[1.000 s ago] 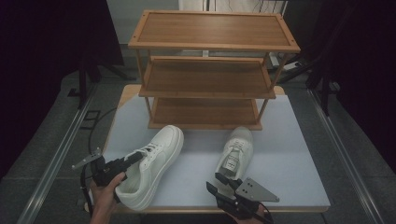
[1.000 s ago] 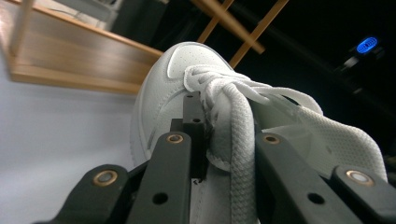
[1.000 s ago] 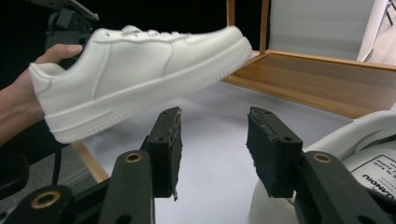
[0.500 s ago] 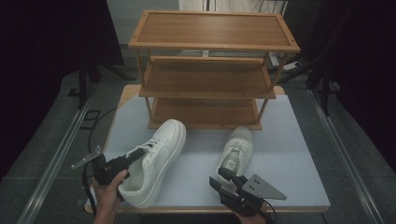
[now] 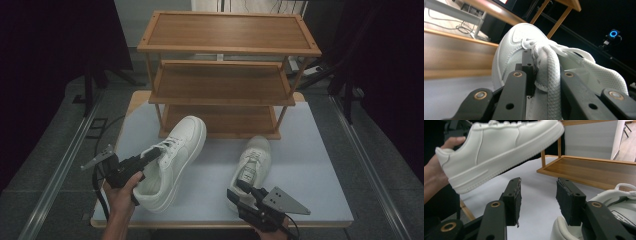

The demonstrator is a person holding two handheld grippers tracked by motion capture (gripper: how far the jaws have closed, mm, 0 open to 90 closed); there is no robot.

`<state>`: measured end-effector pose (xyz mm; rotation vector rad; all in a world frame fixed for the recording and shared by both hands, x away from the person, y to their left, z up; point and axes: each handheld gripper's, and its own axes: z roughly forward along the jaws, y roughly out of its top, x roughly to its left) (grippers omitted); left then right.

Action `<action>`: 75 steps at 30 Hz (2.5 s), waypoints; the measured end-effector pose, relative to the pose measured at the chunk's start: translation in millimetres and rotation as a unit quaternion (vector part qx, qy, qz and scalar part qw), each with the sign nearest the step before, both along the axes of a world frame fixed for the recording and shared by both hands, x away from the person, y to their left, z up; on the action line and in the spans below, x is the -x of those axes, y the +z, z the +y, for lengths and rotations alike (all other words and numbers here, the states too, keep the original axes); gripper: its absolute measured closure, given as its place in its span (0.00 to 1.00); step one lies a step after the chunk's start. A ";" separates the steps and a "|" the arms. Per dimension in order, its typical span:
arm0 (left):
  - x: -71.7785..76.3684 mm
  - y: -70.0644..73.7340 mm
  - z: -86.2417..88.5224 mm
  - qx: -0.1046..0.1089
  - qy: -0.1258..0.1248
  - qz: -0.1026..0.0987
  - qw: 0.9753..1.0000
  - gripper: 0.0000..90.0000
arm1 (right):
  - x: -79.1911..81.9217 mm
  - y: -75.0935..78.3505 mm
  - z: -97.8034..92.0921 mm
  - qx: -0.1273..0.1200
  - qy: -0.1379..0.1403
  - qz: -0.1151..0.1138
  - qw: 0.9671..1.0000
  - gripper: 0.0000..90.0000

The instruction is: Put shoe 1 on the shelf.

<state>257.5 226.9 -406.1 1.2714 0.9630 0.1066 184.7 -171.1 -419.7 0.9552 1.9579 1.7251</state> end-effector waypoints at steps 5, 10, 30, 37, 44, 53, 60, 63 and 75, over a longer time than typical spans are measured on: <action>-9.4 17.2 -5.9 0.015 -0.006 -0.009 1.000 0.90 | 1.1 0.0 2.5 0.004 0.009 -0.003 1.000 0.60; -18.7 27.4 -12.3 0.024 -0.006 -0.015 1.000 0.90 | 1.0 -0.6 3.9 0.003 0.012 0.000 1.000 0.60; -63.1 73.1 -43.2 0.045 0.012 -0.030 0.998 0.90 | 0.3 -1.5 4.9 0.013 0.015 -0.002 1.000 0.60; -76.2 79.3 -57.1 0.034 0.035 -0.035 0.998 0.90 | 0.7 0.2 4.2 0.013 0.018 -0.009 1.000 0.59; -91.0 83.2 -69.2 0.026 0.047 -0.032 0.998 0.90 | 0.2 0.2 2.6 0.013 0.015 -0.007 1.000 0.59; -110.2 92.2 -82.4 0.008 0.060 -0.037 0.998 0.91 | 0.8 3.3 1.3 0.010 0.012 -0.012 1.000 0.59; -133.7 97.4 -93.2 0.010 0.070 -0.029 0.997 0.90 | 3.7 4.5 -0.5 0.015 0.008 -0.019 1.000 0.59; -140.9 98.4 -95.0 0.015 0.076 -0.021 0.997 0.90 | 3.3 4.6 -1.5 0.014 0.007 -0.019 1.000 0.59; -168.7 98.2 -106.3 0.010 0.117 -0.005 0.993 0.90 | 5.1 6.4 -4.0 0.013 0.006 -0.021 1.000 0.59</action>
